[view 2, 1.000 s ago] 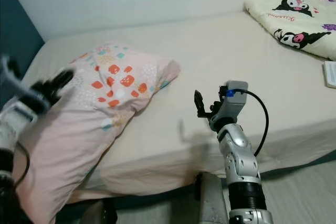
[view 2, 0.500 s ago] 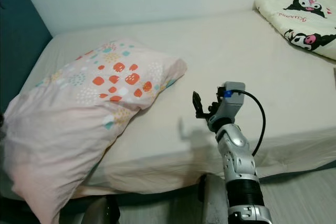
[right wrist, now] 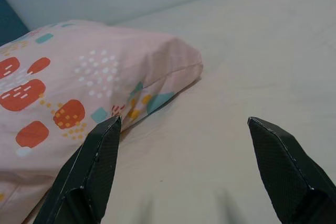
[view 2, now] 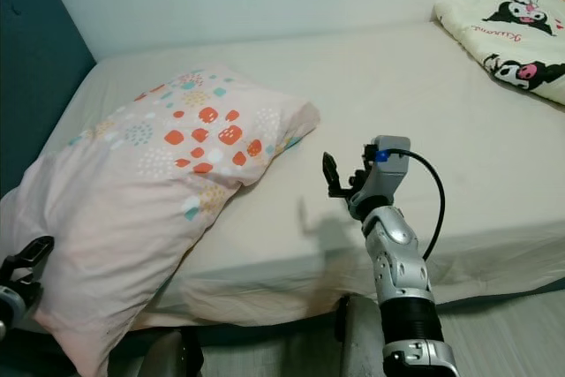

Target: Clean up the room

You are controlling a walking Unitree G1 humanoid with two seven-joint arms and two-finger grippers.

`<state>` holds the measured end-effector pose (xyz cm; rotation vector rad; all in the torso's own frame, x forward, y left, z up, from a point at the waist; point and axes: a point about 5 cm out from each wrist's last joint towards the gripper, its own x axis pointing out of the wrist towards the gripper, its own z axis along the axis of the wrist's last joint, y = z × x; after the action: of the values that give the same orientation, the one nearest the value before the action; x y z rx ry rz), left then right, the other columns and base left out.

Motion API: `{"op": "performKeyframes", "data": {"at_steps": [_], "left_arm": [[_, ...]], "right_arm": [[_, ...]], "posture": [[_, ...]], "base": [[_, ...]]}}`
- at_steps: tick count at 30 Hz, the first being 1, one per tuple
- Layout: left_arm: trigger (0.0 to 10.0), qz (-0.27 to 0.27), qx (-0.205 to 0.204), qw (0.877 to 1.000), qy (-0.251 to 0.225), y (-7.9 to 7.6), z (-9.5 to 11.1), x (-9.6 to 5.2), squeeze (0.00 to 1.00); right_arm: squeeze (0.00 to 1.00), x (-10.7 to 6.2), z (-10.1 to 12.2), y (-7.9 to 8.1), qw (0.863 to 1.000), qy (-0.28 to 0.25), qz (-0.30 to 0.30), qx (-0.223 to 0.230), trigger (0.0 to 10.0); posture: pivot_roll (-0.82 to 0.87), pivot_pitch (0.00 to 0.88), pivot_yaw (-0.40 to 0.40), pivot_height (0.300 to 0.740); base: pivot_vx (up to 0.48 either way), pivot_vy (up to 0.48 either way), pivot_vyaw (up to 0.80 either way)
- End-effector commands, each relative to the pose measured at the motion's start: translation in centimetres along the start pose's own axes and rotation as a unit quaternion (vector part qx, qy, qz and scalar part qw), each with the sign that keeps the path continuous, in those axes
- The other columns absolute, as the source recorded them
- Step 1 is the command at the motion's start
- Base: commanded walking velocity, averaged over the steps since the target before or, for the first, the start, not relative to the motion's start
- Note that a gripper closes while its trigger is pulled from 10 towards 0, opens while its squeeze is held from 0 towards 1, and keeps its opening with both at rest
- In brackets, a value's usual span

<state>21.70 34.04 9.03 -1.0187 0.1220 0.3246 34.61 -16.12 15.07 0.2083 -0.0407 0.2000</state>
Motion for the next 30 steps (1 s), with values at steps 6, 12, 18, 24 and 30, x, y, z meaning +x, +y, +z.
{"op": "performKeyframes", "data": {"at_steps": [6,12,18,24,30], "left_arm": [[10.0,-0.045,-0.048,0.997,0.044,0.0,-2.8,0.3,0.0],[10.0,-0.076,-0.045,0.992,0.089,-0.7,-5.5,2.0,0.0],[10.0,-0.114,-0.066,0.985,0.109,-2.4,-7.2,3.4,0.0],[0.0,-0.15,-0.072,0.979,0.116,-4.3,-8.0,4.0,0.0],[0.0,-0.19,-0.056,0.976,0.085,-7.5,-6.7,4.7,0.0]], "right_arm": [[0.0,0.4,0.1,0.5,1.0,-0.003,0.009,0.0,10.0],[0.0,0.8,0.3,0.8,1.0,-0.004,0.014,-0.001,10.0],[0.0,0.8,0.7,0.5,1.0,-0.01,0.012,-0.002,10.0],[0.0,0.8,1.0,0.2,1.0,-0.012,0.01,-0.006,10.0],[0.0,0.9,1.2,0.0,1.0,-0.014,0.012,-0.011,10.0]], "posture": [[0.01,0.092,0.019,0.471],[-0.01,0.086,0.016,0.471],[-0.02,0.085,0.015,0.471],[-0.04,0.075,0.015,0.471],[-0.02,0.058,0.005,0.471]], "base": [[0.0,0.0,0.0],[0.0,0.0,0.0],[0.0,0.0,0.0],[0.0,0.0,0.0],[0.0,0.0,0.0]]}}
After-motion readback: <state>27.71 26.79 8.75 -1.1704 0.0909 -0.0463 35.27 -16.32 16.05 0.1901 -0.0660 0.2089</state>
